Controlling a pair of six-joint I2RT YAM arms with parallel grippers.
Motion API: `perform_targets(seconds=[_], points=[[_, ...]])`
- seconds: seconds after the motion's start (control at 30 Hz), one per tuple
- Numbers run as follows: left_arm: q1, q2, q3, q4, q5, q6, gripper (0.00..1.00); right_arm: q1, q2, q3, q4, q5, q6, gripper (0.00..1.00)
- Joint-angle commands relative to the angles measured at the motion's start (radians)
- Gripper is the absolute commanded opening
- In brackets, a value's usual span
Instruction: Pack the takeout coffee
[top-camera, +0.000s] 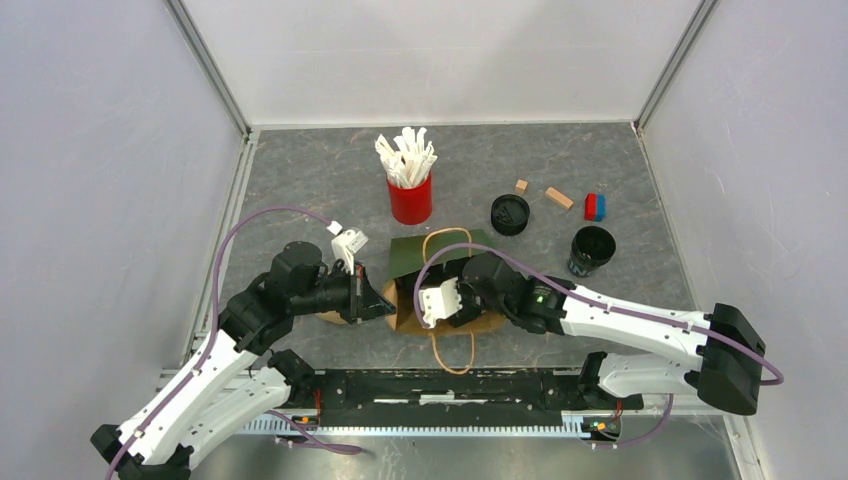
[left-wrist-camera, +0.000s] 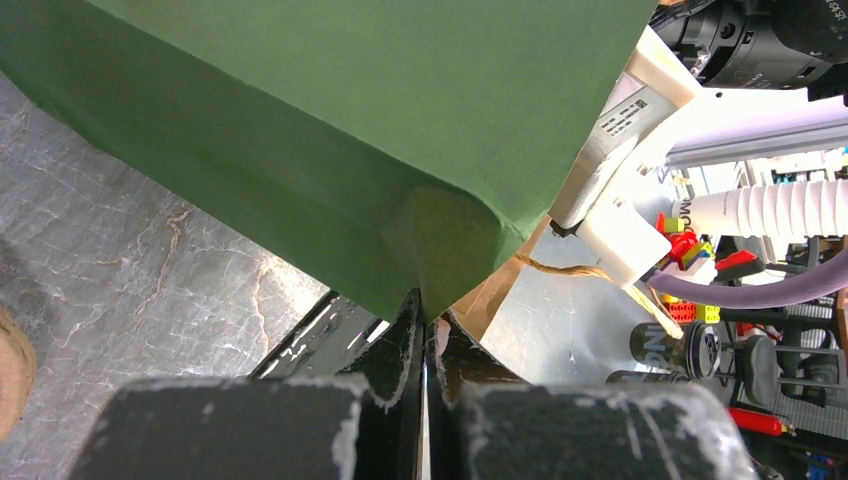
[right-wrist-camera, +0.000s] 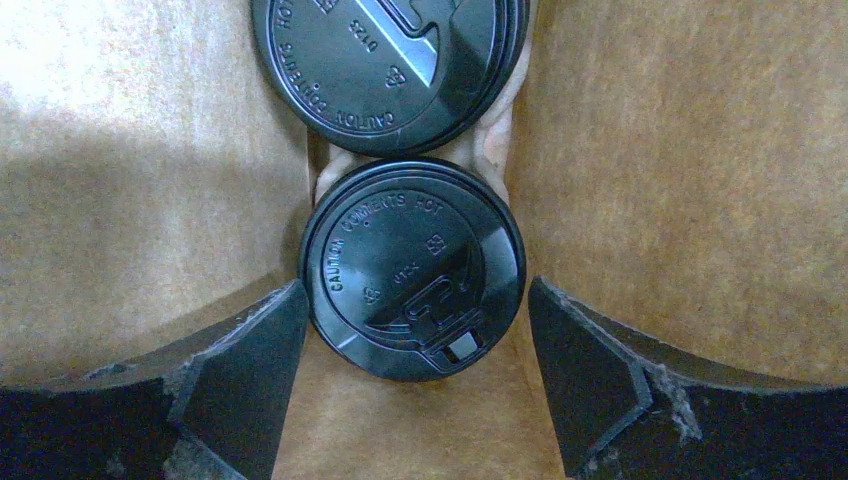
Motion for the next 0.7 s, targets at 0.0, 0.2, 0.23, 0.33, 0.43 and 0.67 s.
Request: perform_targets(seconds=[0.0,0.2,0.23,0.33,0.43,0.67], points=[[-0.001,0.009,0.018,0.029,0.02,-0.038,0.02,0.009,-0.025,0.05,0.009,-0.01,0.017,0.84],[0.0,0.006,0.02,0.028,0.018,-0.039,0.02,0.015,-0.037,0.045,0.011,-0.019,0.025,0.65],[0.0,0.004,0.019,0.028,0.017,-0.041,0.02,0.015,-0.036,0.045,0.01,-0.022,0.025,0.59],[0.0,0.004,0.018,0.03,0.019,-0.042,0.02,0.015,-0.033,0.041,0.013,-0.03,0.034,0.54],[0.0,0.003,0.017,0.033,0.022,-0.043,0.02,0.014,-0.029,0.034,0.03,-0.027,0.038,0.51],[0.0,0.002,0.018,0.034,0.024,-0.04,0.02,0.017,-0.017,0.015,0.06,-0.055,0.056,0.32]])
